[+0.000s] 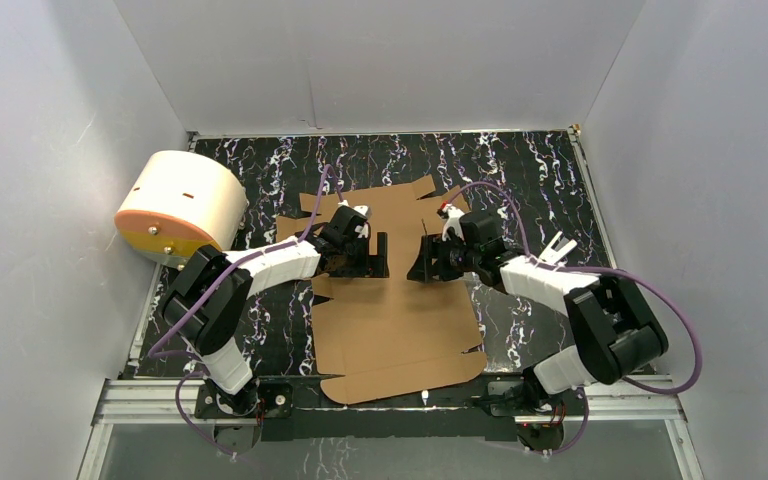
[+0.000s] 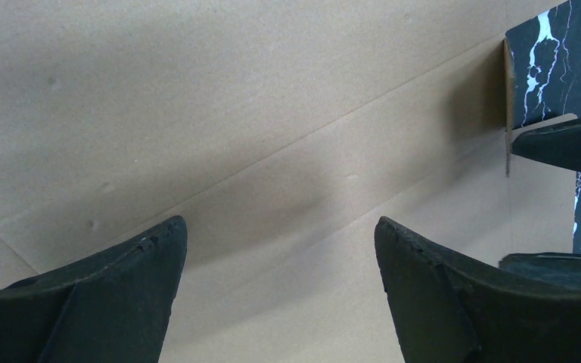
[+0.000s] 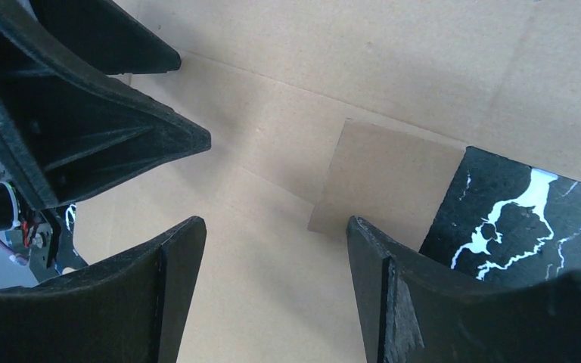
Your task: Fold the paper box
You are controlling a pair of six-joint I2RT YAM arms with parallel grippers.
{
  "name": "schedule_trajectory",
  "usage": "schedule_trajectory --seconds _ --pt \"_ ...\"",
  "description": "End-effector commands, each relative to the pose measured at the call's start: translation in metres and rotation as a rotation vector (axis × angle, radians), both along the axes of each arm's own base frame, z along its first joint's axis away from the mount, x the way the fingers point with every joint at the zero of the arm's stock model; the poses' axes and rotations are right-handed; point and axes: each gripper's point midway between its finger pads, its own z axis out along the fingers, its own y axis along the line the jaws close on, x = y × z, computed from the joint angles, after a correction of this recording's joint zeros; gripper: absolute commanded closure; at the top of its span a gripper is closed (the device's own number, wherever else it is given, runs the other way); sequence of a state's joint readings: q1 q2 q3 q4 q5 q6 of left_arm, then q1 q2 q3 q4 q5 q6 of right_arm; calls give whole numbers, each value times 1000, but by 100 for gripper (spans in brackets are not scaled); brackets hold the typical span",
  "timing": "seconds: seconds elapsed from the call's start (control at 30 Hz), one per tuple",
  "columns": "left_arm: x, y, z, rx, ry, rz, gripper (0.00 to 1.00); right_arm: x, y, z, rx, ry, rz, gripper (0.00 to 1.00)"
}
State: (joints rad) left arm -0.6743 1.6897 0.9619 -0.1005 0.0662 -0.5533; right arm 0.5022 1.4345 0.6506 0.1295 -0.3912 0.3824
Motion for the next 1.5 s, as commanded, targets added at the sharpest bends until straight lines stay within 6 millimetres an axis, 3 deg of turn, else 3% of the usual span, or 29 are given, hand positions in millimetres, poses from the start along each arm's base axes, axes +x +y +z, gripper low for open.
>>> schedule_trajectory --seconds 0.0,0.2,0.37,0.53,0.77,0.9,1.03,1.3,1.37,1.47 --pt "-5 1 -11 20 18 -9 9 14 7 6 0 -29 -16 23" --pt "3 7 12 13 -47 30 9 22 0 22 -38 -88 -41 21" --pt "19 28 46 54 -154 116 8 26 -11 31 -91 -132 -68 19" --pt "37 64 81 35 -209 226 7 37 -23 47 -132 -219 -118 14" --pt "85 119 104 -5 -235 368 9 53 -24 74 -128 -322 -145 10" --pt "115 140 99 -16 -209 421 11 57 -22 76 -114 -362 -137 6" --pt "142 149 89 -63 -176 433 15 63 -22 80 -120 -403 -132 3" --pt "188 153 55 -36 -113 404 26 75 -19 79 -109 -463 -139 2" --pt "195 155 47 -39 -98 402 33 78 -17 75 -115 -461 -134 2" --pt "203 157 40 -46 -102 404 35 81 -13 71 -115 -462 -120 2"
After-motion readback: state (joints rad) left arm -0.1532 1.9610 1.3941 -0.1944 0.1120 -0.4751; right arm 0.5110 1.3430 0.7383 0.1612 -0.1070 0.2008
